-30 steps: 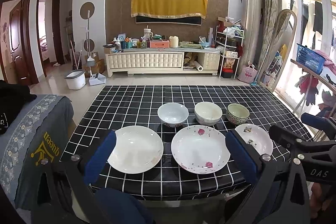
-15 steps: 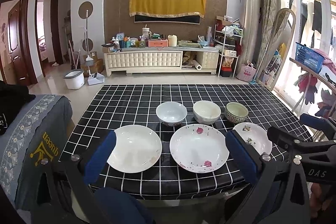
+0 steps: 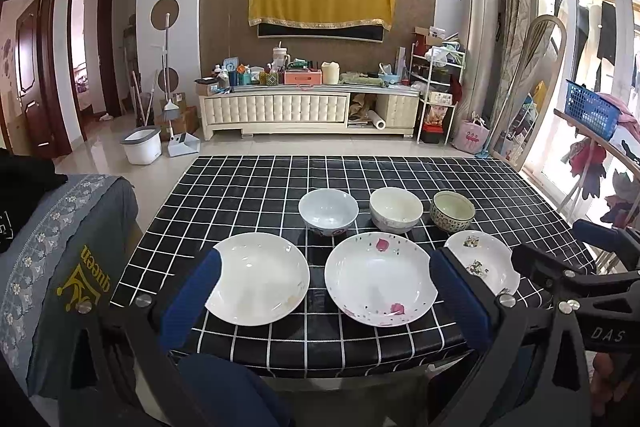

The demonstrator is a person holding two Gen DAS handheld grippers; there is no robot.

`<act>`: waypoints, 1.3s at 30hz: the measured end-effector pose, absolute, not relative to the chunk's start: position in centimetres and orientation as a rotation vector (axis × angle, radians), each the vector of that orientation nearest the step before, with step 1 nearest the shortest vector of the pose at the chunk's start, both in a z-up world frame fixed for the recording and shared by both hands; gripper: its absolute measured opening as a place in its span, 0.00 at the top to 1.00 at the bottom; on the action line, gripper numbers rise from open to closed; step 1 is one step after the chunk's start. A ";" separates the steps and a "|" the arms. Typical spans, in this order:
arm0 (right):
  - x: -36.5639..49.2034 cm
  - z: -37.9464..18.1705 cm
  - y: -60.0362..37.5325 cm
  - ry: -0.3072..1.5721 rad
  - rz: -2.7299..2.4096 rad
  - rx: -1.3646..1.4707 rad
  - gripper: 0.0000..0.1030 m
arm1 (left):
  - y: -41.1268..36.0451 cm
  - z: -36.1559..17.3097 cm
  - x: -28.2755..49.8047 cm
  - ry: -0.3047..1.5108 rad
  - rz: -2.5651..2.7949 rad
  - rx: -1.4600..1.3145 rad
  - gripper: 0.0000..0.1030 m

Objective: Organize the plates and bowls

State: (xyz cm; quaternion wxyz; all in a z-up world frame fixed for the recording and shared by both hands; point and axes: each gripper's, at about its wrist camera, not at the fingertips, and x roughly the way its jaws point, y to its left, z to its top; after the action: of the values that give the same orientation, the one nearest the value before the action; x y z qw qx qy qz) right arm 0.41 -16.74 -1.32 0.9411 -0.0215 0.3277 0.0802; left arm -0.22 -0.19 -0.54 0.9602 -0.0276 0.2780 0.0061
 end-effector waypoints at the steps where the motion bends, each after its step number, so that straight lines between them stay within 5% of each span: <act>1: 0.4 -1.3 -16.7 0.669 0.163 -0.045 0.00 | -0.2 -0.5 -0.2 0.564 0.012 -0.055 0.00; 39: 5.0 -0.9 -14.1 0.604 0.198 -0.089 0.00 | 4.5 -0.3 3.8 0.590 0.118 -0.111 0.00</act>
State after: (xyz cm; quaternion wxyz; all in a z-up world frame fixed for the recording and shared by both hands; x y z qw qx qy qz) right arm 5.03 -14.08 -0.85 0.9489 -0.0440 0.2971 0.0971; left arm 3.79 4.53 -0.27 0.9536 -0.0547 0.2902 0.0583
